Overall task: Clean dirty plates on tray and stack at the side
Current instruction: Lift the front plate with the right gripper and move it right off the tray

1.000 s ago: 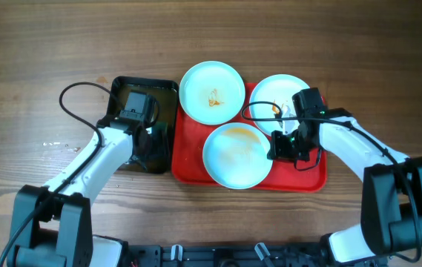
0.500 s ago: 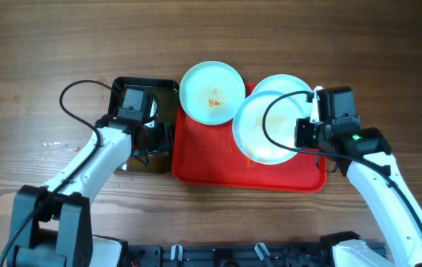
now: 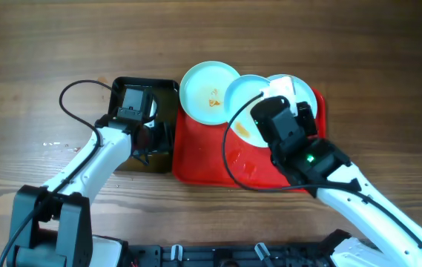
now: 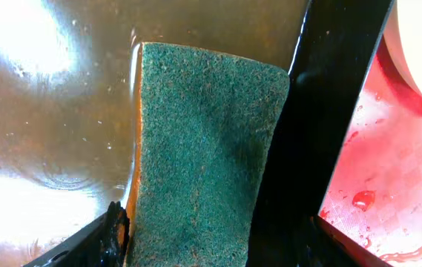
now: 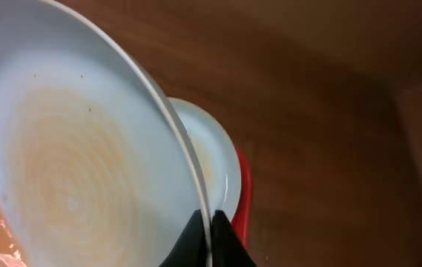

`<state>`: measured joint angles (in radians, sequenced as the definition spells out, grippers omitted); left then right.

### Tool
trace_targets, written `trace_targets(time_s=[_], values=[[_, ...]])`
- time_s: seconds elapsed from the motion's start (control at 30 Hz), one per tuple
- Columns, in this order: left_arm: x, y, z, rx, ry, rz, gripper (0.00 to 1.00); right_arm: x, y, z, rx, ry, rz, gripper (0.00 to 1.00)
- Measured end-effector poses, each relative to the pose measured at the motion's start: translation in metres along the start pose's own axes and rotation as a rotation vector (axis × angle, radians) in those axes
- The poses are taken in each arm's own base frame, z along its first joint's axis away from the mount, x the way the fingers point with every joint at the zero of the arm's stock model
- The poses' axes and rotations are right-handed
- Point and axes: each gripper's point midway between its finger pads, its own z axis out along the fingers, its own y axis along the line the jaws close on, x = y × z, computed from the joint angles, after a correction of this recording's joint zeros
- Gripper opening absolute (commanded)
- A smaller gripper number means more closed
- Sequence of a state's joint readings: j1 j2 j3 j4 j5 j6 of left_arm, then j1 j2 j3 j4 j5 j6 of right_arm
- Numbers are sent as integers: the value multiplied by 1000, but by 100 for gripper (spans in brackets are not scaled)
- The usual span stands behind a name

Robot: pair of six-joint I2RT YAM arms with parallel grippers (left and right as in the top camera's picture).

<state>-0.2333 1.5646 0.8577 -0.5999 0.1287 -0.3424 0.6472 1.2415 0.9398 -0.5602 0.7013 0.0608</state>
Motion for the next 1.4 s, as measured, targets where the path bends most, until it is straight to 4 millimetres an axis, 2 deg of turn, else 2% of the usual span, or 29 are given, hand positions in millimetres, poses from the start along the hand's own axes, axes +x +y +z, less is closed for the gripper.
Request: trace_targets(time_s=[0.17, 0.27, 0.53, 0.67, 0.77, 0.87, 1.03, 1.07, 1.1, 1.23, 1.33, 1.4], values=[[0, 0, 0, 1, -1, 0, 68, -19, 13, -11, 4, -87, -265, 4], [0, 0, 0, 1, -1, 0, 68, -29, 15, -18, 47, -128, -383, 4], [-1, 0, 0, 1, -3, 0, 68, -66, -9, -31, 228, -228, -409, 4], [-1, 0, 0, 2, -4, 1, 68, -64, -11, -31, 234, -222, -368, 4], [-1, 0, 0, 2, -5, 1, 68, -39, 2, -19, 103, -153, -214, 4], [-1, -1, 0, 2, -5, 0, 68, -5, -14, 6, 58, -8, 59, 4], [-1, -1, 0, 2, -5, 1, 69, 44, -78, 48, 68, 192, 495, 4], [-1, -1, 0, 2, -5, 1, 68, 59, -101, 58, 72, 235, 610, 4], [-1, -1, 0, 2, -5, 1, 68, 64, -106, 60, 55, 246, 658, 4], [-1, -1, 0, 2, -5, 0, 69, 117, -175, 71, 117, 330, 933, 4], [-1, 0, 0, 2, -5, 1, 69, 160, -198, 83, 145, 420, 1072, 4], [-1, -1, 0, 2, -5, 0, 69, 185, -202, 92, 160, 485, 1129, 4]])
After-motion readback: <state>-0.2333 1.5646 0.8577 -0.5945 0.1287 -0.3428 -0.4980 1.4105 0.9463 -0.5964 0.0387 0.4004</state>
